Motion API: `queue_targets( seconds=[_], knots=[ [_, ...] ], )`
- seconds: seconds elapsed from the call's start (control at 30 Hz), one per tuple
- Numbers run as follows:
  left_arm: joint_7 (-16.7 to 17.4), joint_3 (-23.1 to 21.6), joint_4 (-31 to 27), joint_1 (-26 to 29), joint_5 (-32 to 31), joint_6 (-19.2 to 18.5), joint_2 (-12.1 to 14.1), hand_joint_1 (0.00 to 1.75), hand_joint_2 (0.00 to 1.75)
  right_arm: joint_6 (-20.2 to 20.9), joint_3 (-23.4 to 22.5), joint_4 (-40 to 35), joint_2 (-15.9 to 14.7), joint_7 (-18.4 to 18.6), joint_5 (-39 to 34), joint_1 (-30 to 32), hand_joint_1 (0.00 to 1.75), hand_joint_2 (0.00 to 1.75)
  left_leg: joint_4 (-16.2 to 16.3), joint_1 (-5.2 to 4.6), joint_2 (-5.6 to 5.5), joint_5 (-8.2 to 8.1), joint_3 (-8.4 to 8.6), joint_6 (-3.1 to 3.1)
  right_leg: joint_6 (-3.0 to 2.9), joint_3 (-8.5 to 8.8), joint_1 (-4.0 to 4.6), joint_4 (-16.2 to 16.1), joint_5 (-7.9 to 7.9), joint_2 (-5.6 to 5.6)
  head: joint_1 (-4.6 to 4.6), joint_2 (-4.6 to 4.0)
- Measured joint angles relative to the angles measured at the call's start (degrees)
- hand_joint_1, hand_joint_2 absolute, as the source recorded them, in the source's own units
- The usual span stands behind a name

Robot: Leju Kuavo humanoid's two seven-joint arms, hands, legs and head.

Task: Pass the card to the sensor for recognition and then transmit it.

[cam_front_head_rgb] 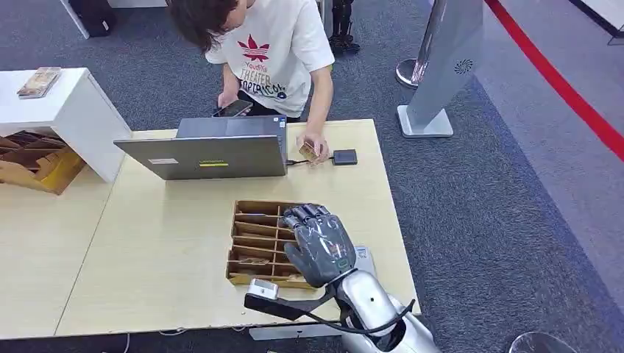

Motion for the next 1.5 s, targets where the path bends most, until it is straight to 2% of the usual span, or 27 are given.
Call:
queue_targets(
  seconds=[0.13,0.17,0.33,0.4,0.47,0.53,0.63,0.77,0.87,1.0,1.1,1.17,1.2,1.37,1.4,1.5],
  knots=[
    [0.02,0.00,0.00,-0.10,-0.61,0.07,-0.02,0.00,0.00,0.44,0.00,0.72,0.00,0.20,0.35,-0.44,0.99,1.75,0.00,0.00,0.00,0.00,0.00,0.00,0.00,0.00,0.00,0.00,0.00,0.00,-0.02,0.00],
    [0.02,0.00,0.00,-0.11,-0.70,0.09,-0.04,0.00,0.00,0.44,-0.02,0.88,0.00,0.22,0.46,-0.50,1.15,1.75,0.00,0.00,0.00,0.00,0.00,0.00,0.00,0.00,0.00,0.00,0.00,0.00,0.00,0.00],
    [0.07,0.00,0.00,-0.12,-1.14,0.35,-0.09,0.00,0.00,0.61,-0.31,1.75,0.00,0.59,0.96,-0.72,1.15,1.75,0.00,0.00,0.00,0.00,0.00,0.00,0.00,0.00,0.00,0.00,0.00,0.00,0.00,0.00],
    [0.13,0.00,0.00,-0.14,-1.40,0.44,-0.09,0.00,0.00,0.68,-0.46,2.04,0.00,0.64,1.01,-0.81,0.84,1.75,0.00,0.00,0.00,0.00,0.00,0.00,0.00,0.00,0.00,0.00,0.00,0.00,0.00,0.00],
    [0.22,0.00,0.00,-0.14,-1.44,0.44,-0.15,0.00,0.00,0.70,-0.50,2.30,0.00,0.64,1.12,-0.97,0.79,1.75,0.00,0.00,0.00,0.00,0.00,0.00,0.00,0.00,0.00,0.00,0.00,0.00,0.00,0.00],
    [0.28,0.00,0.00,-0.14,-1.44,0.48,-0.17,0.00,0.00,0.77,-0.55,2.56,0.02,0.64,1.14,-1.13,0.65,1.75,0.00,0.00,0.00,0.00,0.00,0.00,0.00,0.00,0.00,0.00,0.00,0.00,0.00,0.00],
    [0.44,0.00,0.00,-0.13,-1.42,0.50,-0.22,0.00,0.00,0.87,-0.63,2.97,0.04,0.64,1.14,-1.29,0.59,1.75,0.00,0.00,0.00,0.00,0.00,0.00,0.00,0.00,0.00,0.00,0.00,0.00,0.00,0.00],
    [0.57,0.00,0.00,-0.13,-1.38,0.61,-0.24,0.00,0.00,1.25,-0.83,3.52,0.20,0.63,1.07,-1.31,0.30,1.75,0.00,0.00,0.00,0.00,0.00,0.00,0.00,0.00,0.00,0.00,0.00,0.00,0.00,0.00],
    [0.72,0.00,0.00,-0.12,-1.03,0.74,-0.24,0.00,0.00,1.64,-1.07,4.09,0.57,0.62,0.64,-1.32,0.30,1.75,0.00,0.00,0.00,0.00,0.00,0.00,0.00,0.00,0.01,0.00,0.00,0.00,-0.02,0.00],
    [1.07,0.00,0.00,-0.10,-0.85,0.85,-0.26,0.00,0.00,1.73,-1.29,4.72,1.03,0.59,0.33,-1.32,0.38,1.75,0.00,0.00,0.00,0.00,0.00,0.00,0.00,0.00,0.00,0.00,0.00,0.00,0.00,0.00],
    [1.22,0.00,0.00,-0.08,-0.57,0.85,-0.26,0.00,0.00,1.86,-1.44,5.29,1.27,0.53,0.14,-1.33,0.52,1.75,0.00,0.00,0.00,0.00,-0.01,0.00,0.00,0.00,0.00,0.00,0.00,0.00,0.00,0.00],
    [1.31,0.00,0.00,-0.06,-0.26,0.85,-0.28,0.00,0.00,2.03,-1.57,5.70,1.51,0.40,0.09,-1.34,0.56,1.75,0.00,0.00,0.00,0.00,-0.01,0.00,0.00,0.00,0.00,0.00,0.00,0.00,-0.02,0.00],
    [1.31,0.00,0.00,-0.05,0.02,0.85,-0.31,0.00,0.00,2.16,-1.57,5.95,1.66,0.18,-0.02,-1.37,0.70,1.75,0.00,0.00,0.00,0.00,-0.01,0.00,0.00,0.00,0.00,0.00,0.00,0.00,0.00,0.00],
    [1.31,0.00,0.00,0.07,1.07,0.83,-0.37,0.00,0.00,2.65,-1.57,7.48,2.51,-0.41,-0.61,-1.78,0.70,1.75,0.00,0.00,0.00,0.00,-0.01,0.00,0.00,0.00,0.01,0.00,0.00,0.00,0.00,0.00],
    [1.31,0.00,0.00,0.09,1.29,0.83,-0.39,0.00,0.00,2.65,-1.57,7.80,2.71,-0.52,-0.76,-1.88,0.61,1.75,0.00,0.00,0.00,0.00,-0.01,0.00,0.00,0.00,0.00,0.00,0.00,0.00,0.00,0.00],
    [1.31,0.00,0.00,0.20,1.86,0.85,-0.44,0.00,0.00,2.75,-1.57,8.74,3.19,-0.89,-1.13,-2.22,0.61,1.75,0.00,0.00,0.00,0.00,-0.01,0.00,0.00,0.00,0.00,0.00,0.00,0.00,0.00,0.00]
  ],
)
